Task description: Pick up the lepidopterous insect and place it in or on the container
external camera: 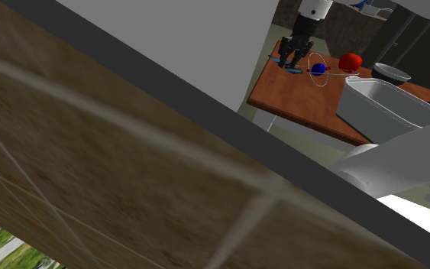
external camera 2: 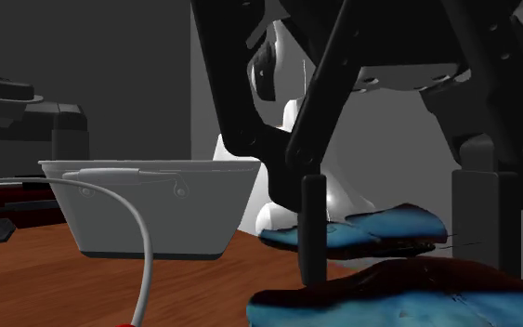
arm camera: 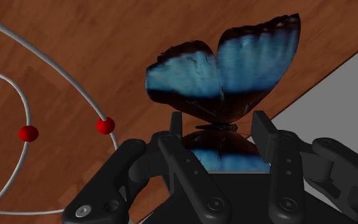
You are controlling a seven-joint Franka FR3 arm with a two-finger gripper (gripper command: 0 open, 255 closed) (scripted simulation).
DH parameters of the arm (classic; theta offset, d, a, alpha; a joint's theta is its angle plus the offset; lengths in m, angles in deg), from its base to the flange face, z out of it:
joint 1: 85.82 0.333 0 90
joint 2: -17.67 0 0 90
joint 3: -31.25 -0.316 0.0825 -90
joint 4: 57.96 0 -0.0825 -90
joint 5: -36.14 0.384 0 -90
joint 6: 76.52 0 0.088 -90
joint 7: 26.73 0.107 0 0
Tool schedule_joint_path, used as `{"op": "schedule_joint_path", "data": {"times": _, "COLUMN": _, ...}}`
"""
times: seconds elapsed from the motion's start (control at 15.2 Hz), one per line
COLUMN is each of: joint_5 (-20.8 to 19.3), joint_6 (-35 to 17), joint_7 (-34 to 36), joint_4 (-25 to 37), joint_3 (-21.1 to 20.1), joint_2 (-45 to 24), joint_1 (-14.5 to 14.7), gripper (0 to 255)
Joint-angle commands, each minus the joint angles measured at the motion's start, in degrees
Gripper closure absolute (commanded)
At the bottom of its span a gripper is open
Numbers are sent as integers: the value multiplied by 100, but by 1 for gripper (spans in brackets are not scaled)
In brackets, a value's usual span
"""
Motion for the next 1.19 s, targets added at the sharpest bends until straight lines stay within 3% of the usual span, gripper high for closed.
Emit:
{"op": "schedule_joint_path", "data": {"times": 0.0, "joint_5": 8, "joint_6": 163, "joint_7": -4, "joint_4": 179, "joint_3": -6, "joint_2": -19, "joint_1": 5, "gripper": 255}}
{"op": "schedule_joint_path", "data": {"times": 1.12, "joint_5": 107, "joint_6": 1483, "joint_7": -73, "joint_4": 1915, "joint_3": -14, "joint_2": -442, "joint_1": 54, "gripper": 255}}
